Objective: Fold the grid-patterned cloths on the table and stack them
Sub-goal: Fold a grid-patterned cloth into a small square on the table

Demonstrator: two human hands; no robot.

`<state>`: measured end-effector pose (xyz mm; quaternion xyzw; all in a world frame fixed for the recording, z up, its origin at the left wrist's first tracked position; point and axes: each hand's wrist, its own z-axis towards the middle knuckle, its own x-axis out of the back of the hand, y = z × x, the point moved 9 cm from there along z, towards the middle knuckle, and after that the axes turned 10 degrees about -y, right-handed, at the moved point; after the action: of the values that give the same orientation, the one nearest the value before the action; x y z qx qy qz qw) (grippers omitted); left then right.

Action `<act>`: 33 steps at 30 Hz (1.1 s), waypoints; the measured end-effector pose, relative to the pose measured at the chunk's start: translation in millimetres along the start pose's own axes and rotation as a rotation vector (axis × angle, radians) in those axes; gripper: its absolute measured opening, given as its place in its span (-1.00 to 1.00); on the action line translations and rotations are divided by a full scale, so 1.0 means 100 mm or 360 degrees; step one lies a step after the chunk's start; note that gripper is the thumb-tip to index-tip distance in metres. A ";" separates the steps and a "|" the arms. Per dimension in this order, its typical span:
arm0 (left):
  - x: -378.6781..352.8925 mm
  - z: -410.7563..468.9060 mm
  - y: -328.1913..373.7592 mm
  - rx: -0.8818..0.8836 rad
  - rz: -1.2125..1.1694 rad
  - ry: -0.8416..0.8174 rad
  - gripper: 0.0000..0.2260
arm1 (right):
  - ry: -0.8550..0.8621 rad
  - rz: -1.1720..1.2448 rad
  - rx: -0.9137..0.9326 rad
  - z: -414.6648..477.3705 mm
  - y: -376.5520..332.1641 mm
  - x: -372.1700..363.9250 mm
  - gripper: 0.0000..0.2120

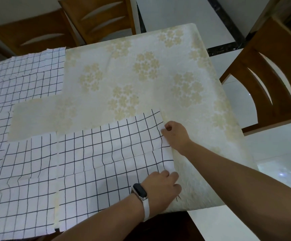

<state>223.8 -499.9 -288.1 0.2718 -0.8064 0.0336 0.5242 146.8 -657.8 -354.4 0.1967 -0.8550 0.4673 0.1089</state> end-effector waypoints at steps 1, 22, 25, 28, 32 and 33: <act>0.03 -0.05 -0.01 0.0022 -0.0058 0.0053 -0.83 | 0.0015 -0.0024 0.0047 -0.01 -0.06 0.02 -0.91; -0.32 -1.43 -0.90 0.1468 -0.1846 0.1022 -0.71 | -0.0032 -0.1685 0.1382 -0.23 -1.16 -0.23 -0.96; -0.43 -1.57 -0.92 0.1534 -0.1865 0.1045 -0.88 | -0.0024 -0.1777 0.1586 -0.23 -1.29 -0.35 -0.96; -0.54 -1.65 -0.95 0.1547 -0.1945 0.1068 -0.83 | -0.0141 -0.1848 0.1690 -0.25 -1.41 -0.52 -0.82; -0.65 -1.76 -0.99 0.1580 -0.2018 0.1082 -0.82 | -0.0179 -0.1930 0.1723 -0.28 -1.58 -0.73 -0.80; -0.68 -1.80 -1.00 0.1602 -0.2011 0.1087 -0.80 | -0.0187 -0.1932 0.1739 -0.28 -1.62 -0.78 -0.81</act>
<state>440.8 -496.8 -289.1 0.8416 -0.1934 0.1684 0.4754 288.1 -694.5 -245.6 0.6748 -0.2556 0.6667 0.1867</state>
